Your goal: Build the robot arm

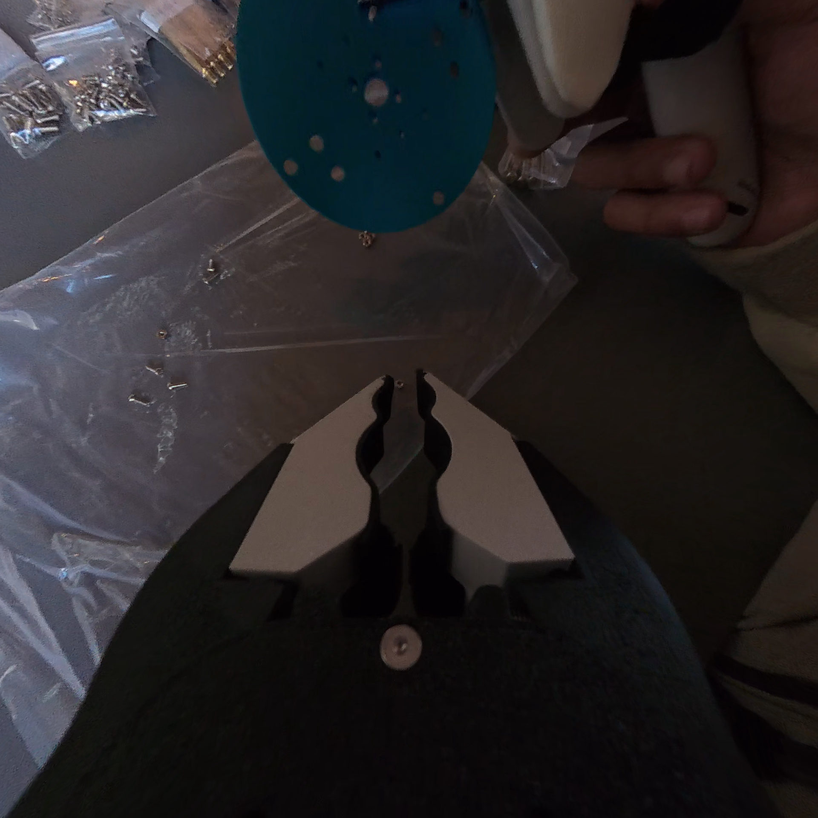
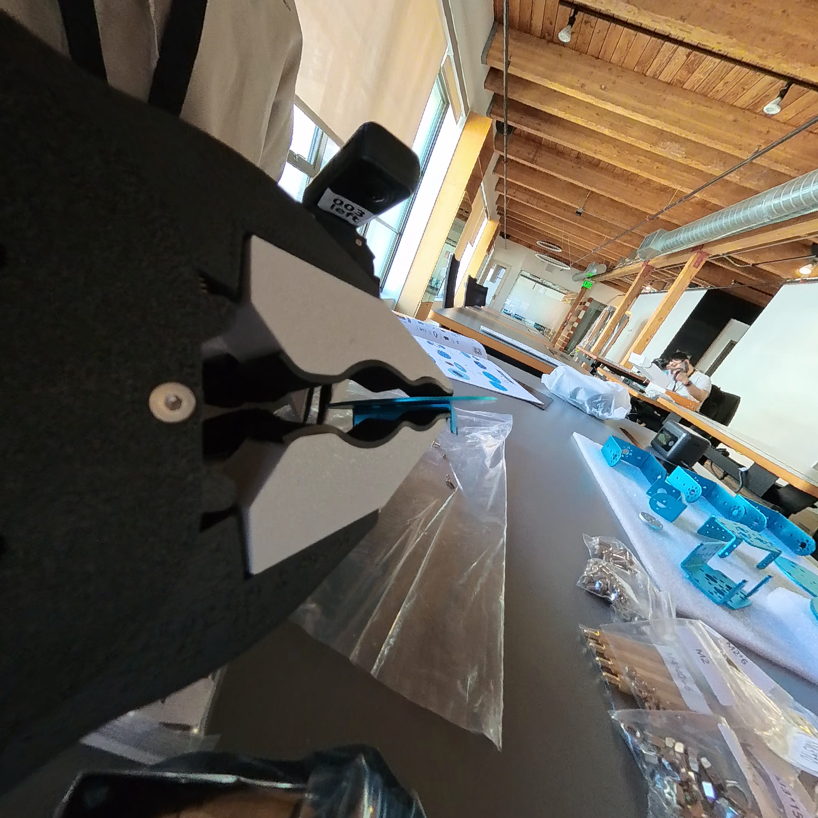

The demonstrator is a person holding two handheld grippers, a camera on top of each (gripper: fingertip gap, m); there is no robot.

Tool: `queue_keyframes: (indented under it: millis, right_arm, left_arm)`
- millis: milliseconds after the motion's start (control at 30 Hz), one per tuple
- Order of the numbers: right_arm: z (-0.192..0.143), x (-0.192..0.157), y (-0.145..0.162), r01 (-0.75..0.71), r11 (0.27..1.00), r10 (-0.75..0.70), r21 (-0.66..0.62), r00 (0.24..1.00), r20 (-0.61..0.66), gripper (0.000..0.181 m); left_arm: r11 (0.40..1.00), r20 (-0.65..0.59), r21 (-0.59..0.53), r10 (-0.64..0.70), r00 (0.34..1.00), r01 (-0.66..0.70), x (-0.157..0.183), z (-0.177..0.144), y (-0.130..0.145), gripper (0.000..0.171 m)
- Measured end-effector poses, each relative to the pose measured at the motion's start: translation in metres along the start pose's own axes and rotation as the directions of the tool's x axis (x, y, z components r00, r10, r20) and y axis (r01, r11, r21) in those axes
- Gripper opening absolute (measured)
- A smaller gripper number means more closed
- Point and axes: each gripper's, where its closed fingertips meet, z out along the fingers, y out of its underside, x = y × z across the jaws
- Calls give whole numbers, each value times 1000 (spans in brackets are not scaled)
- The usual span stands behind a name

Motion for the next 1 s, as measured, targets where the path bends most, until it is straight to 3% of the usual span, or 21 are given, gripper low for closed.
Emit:
queue_keyframes:
  millis: [367,600,800,1000]
  right_arm:
    - [1,-1,2,-13,1000,13,-11,1000,15,3]
    - [5,5,8,-59,998,60,-38,998,16,3]
    - [6,8,8,-58,997,59,-41,998,8,3]
    - [6,7,9,-58,997,58,-43,998,11,3]
  left_arm:
    - [1000,-7,3,10,1000,-10,0,5,2,0]
    - [981,26,165,94,995,-97,-5,-16,-28,0]
    - [991,-56,122,56,997,-49,-4,-10,-14,9]
    - [997,-35,44,67,997,-65,-5,8,-1,10]
